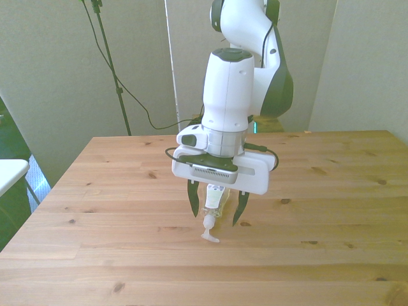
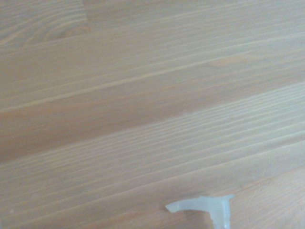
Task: Stand the sanitizer
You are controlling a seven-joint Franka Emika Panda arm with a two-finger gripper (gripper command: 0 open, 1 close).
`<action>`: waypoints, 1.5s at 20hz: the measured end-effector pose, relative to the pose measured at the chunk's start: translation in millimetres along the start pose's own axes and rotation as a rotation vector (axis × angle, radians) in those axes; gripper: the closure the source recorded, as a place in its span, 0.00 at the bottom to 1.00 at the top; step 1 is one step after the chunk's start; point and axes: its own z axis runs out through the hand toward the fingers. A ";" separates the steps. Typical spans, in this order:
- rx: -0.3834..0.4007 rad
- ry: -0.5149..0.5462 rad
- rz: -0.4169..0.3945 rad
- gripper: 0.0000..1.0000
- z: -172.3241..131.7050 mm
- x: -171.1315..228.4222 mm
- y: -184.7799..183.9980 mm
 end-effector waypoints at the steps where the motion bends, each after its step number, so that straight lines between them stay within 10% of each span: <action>1: -0.003 -0.002 0.004 0.00 4.9 1.7 -0.5; 7: -0.019 -0.010 0.026 0.00 24.8 10.8 2.3; 8: -0.021 -0.012 0.030 1.00 26.3 12.0 3.7; 30: -0.032 -0.037 0.064 1.00 36.3 23.6 16.6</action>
